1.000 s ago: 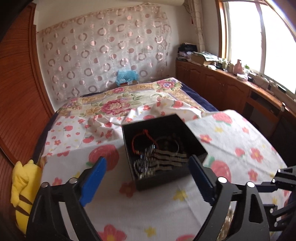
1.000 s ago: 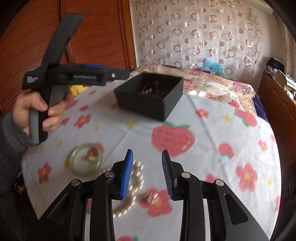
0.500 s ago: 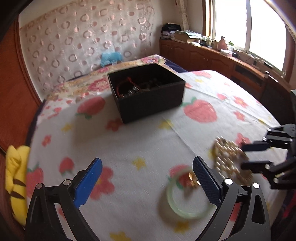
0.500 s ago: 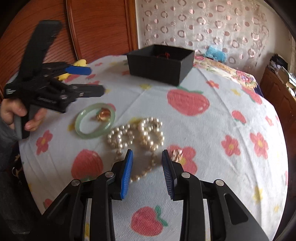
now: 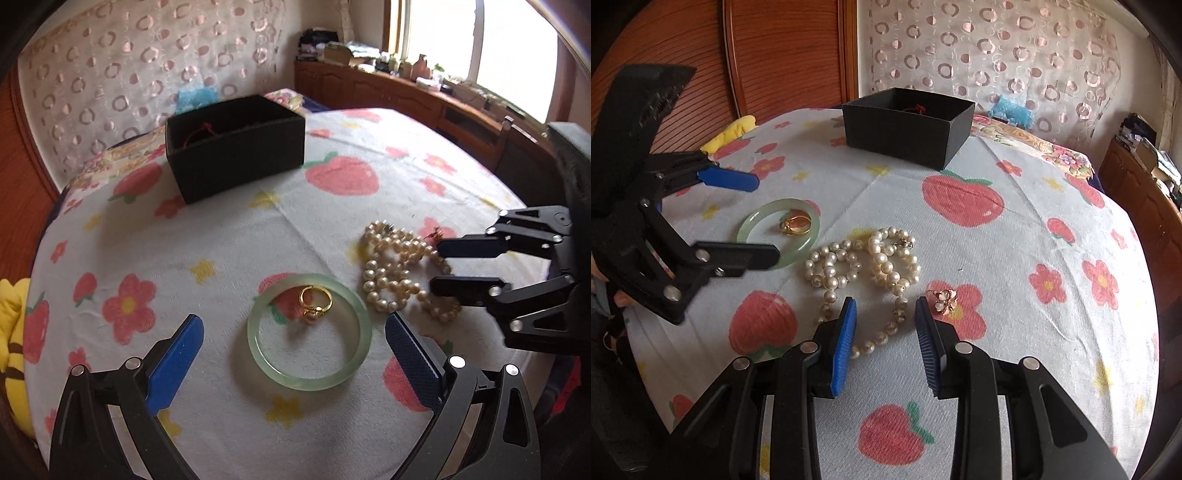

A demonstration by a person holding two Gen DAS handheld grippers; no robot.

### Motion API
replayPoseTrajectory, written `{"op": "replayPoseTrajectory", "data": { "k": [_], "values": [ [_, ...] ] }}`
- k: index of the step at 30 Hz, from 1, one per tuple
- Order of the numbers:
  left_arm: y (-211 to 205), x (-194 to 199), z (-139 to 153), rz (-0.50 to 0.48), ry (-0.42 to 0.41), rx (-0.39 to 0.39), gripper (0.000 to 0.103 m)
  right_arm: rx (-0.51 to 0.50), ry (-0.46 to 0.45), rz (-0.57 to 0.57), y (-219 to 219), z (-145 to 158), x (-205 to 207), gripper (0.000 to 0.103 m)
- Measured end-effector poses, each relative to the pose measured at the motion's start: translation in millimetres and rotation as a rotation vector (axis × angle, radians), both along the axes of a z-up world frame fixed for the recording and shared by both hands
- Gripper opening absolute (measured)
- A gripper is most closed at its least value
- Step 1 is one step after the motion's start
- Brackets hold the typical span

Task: Organize jewelry
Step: 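Close the left gripper on the jade bangle while the right gripper nears the pearl strand, then lift the jade bangle with the left gripper while the right gripper lifts the pearl strand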

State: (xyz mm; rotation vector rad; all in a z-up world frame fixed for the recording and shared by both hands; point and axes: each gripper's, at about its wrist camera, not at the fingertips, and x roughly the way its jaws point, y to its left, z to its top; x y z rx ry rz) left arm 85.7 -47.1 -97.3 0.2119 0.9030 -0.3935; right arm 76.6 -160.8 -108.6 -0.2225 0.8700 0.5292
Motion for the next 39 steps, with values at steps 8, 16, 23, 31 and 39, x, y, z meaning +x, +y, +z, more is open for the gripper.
{"op": "replayPoseTrajectory", "data": {
  "k": [8,16,23,31,39],
  "values": [
    [-4.1,-2.1,-7.7,0.002,-0.002,0.029,0.095,-0.002,-0.002,0.0,-1.0,0.6,0.5,0.036],
    [-8.5,-11.2,-5.3,-0.01,-0.027,0.013,0.069,-0.001,-0.001,-0.001,-0.8,0.3,-0.1,0.036],
    [-1.1,-29.2,31.1,0.019,-0.122,-0.048,0.069,0.003,-0.003,-0.012,-1.4,1.1,-0.8,0.038],
    [7.2,-33.2,52.5,0.045,-0.175,-0.077,0.069,-0.013,0.013,-0.003,-2.2,3.0,9.0,0.036],
    [14.1,-33.2,59.4,0.066,-0.192,-0.09,0.069,-0.023,0.007,-0.003,0.2,1.8,16.6,0.023]
  ]
}}
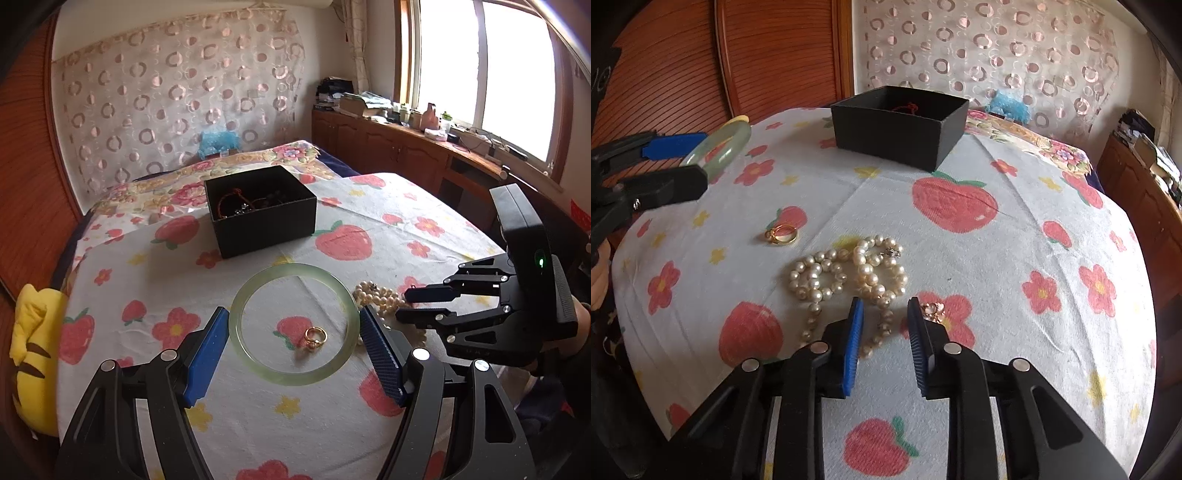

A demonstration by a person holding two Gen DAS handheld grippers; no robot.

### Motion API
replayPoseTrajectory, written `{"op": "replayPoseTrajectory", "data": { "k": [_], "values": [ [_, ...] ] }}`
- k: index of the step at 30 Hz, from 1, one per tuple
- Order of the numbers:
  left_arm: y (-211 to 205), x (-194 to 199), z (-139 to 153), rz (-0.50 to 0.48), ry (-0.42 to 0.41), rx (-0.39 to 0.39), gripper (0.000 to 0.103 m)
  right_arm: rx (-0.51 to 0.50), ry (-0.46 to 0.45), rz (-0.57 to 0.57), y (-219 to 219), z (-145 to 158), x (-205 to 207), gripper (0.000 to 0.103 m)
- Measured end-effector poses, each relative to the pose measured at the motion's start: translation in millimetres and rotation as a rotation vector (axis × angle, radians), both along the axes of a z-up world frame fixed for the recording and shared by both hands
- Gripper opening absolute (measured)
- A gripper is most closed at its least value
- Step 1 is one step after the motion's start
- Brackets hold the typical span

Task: Organize jewelry
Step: 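Lift the jade bangle with the left gripper while the right gripper lifts the pearl strand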

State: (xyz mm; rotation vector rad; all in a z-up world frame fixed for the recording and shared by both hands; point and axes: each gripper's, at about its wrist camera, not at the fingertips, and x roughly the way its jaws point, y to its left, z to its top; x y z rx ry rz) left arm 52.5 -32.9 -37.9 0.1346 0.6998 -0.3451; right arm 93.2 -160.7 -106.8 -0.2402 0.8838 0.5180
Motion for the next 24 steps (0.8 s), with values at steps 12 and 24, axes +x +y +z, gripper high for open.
{"op": "replayPoseTrajectory", "data": {
  "k": [12,24],
  "values": [
    [9.2,-0.2,3.5,0.026,-0.018,-0.016,0.069,0.029,-0.08,0.03,6.9,31.8,-2.8,0.008],
    [25.6,9.3,16.4,0.071,-0.046,-0.044,0.069,0.053,-0.269,0.046,10.6,127.6,11.9,0.008]
  ]
}}
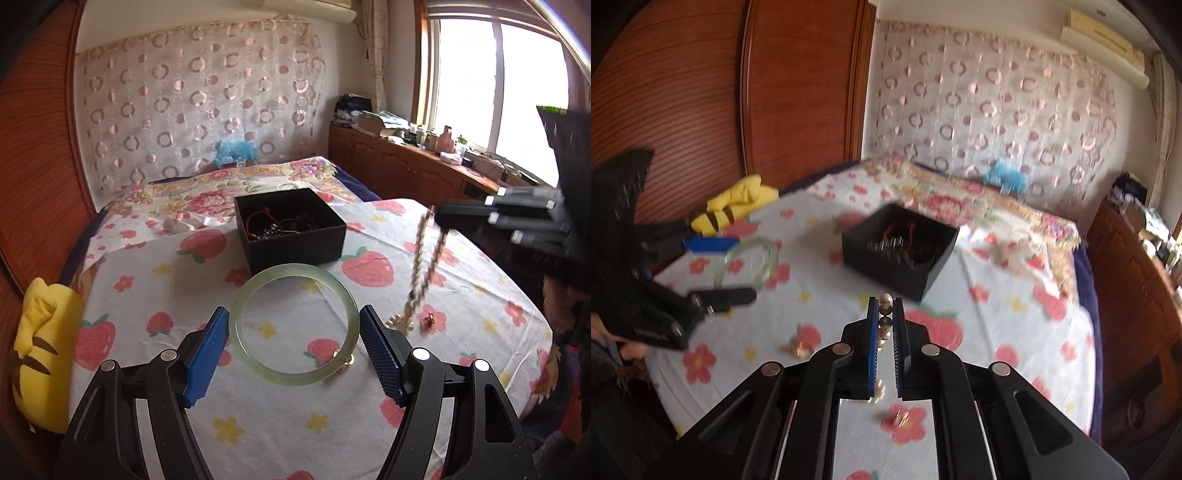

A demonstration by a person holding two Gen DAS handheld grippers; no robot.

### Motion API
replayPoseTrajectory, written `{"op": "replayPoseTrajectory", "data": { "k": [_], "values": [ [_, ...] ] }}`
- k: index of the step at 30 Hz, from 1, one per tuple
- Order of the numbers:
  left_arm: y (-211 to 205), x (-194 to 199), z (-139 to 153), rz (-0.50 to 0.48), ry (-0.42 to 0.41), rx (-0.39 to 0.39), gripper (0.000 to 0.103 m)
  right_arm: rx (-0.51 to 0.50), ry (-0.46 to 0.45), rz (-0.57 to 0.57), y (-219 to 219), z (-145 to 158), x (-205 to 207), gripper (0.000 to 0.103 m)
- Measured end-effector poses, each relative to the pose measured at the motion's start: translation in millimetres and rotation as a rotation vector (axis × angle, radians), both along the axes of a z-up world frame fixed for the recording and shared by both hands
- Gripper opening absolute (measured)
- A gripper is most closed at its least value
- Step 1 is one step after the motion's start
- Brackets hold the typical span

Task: Organize jewelry
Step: 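Lift the jade bangle with the left gripper while the right gripper lifts the pearl strand, then carry the bangle and pearl strand over the box while both grippers open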

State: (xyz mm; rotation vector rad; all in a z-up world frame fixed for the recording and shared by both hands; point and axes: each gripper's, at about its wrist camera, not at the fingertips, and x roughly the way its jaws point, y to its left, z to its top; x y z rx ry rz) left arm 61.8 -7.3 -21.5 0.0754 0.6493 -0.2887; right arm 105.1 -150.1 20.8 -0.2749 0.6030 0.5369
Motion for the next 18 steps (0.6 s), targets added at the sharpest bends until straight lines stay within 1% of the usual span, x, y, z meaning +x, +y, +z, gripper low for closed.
{"op": "replayPoseTrajectory", "data": {
  "k": [4,9,15,18],
  "values": [
    [4.4,5.1,7.0,0.01,-0.015,0.001,0.069,0.006,-0.045,-0.002,2.8,23.9,11.1,0.008],
    [3.8,19.0,19.4,0.001,-0.035,0.007,0.069,0.011,-0.071,0.002,7.0,45.2,30.6,0.008],
    [1.4,41.9,26.6,-0.007,-0.051,0.024,0.069,0.021,-0.119,0.0,11.6,63.8,52.2,0.008],
    [1.6,52.0,25.4,-0.009,-0.052,0.024,0.069,0.029,-0.124,-0.005,12.5,66.4,61.9,0.008]
  ]
}}
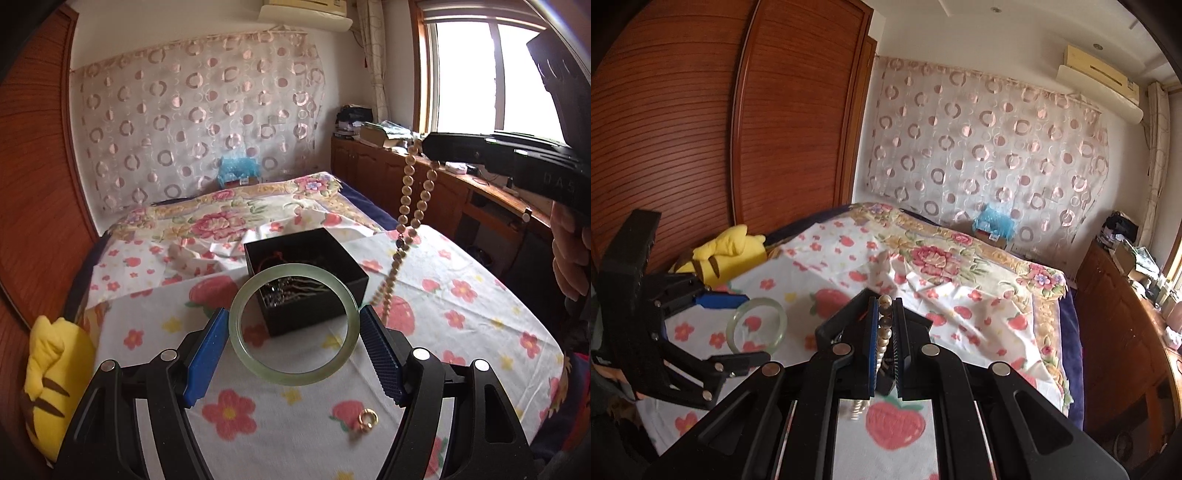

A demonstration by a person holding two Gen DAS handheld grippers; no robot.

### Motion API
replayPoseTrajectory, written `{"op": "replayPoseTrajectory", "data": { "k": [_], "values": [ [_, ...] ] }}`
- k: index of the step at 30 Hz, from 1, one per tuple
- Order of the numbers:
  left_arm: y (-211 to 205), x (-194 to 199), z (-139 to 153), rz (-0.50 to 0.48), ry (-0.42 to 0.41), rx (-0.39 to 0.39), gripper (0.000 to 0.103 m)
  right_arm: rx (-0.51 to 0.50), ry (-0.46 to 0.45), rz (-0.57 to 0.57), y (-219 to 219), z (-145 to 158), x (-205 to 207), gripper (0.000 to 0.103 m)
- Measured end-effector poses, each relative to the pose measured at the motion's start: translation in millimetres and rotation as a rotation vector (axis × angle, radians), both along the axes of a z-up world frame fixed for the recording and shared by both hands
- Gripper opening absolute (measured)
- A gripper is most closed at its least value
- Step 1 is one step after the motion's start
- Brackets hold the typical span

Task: Organize jewelry
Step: 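Carry the bangle and pearl strand over the box while both grippers open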

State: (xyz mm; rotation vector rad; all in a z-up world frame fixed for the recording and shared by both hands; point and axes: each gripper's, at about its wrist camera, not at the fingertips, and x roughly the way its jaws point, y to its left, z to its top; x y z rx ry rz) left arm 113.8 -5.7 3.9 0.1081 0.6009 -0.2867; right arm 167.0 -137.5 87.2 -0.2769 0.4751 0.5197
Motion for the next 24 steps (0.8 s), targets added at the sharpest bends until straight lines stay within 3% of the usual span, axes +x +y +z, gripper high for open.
{"op": "replayPoseTrajectory", "data": {
  "k": [7,19,24],
  "values": [
    [0.2,26.5,-0.8,-0.003,0.01,-0.004,0.069,0.015,-0.018,-0.014,0.0,6.3,27.1,0.008],
    [0.6,66.9,2.6,0.004,0.022,0.001,0.069,0.081,-0.124,0.003,-5.8,52.7,51.2,0.008],
    [-5.2,82.1,-3.1,0.003,0.033,0.013,0.069,0.058,-0.088,0.015,2.0,41.8,68.6,0.008]
  ]
}}
